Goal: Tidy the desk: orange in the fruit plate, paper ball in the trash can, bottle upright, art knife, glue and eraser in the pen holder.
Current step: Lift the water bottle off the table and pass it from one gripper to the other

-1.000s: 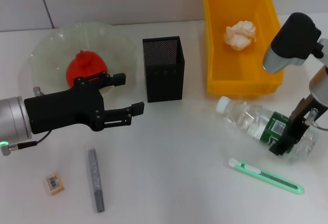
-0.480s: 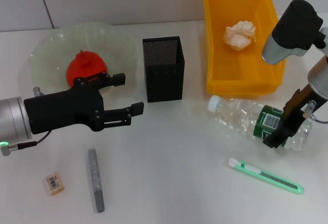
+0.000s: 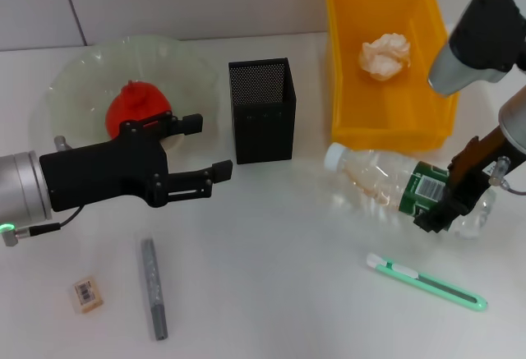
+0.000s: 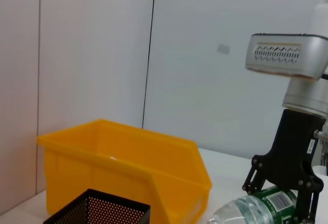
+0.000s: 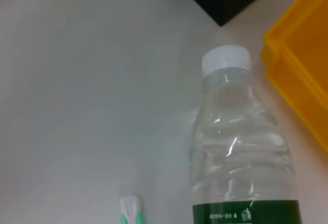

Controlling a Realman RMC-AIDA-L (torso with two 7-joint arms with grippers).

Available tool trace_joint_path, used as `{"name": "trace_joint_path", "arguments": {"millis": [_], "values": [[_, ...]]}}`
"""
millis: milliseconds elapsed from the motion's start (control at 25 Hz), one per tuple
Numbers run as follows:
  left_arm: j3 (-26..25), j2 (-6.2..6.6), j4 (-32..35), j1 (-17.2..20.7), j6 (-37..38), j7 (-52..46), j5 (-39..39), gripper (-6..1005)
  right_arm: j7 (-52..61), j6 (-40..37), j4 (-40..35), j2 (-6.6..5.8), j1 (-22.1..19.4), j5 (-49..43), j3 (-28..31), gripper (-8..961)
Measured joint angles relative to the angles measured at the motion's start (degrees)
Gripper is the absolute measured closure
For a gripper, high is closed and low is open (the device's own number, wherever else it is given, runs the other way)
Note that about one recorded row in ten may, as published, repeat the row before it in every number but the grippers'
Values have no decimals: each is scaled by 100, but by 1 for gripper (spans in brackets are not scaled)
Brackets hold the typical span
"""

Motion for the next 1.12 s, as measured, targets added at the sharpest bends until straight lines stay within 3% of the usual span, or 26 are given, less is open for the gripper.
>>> {"name": "trace_joint_path", "arguments": {"millis": [560,840,1120], "values": [[-45,0,0,14,0,0,-32,185,-223,152,-1322,14,-1015,931,76,186],[-54,0,0,23,0,-4,-32,186,-566,446,-1532,21,-1420,1547,402,186],[-62,0,0,26,0,-15,-31,187,-1355,857,-1540,27,-1929,2786,890,186]]}}
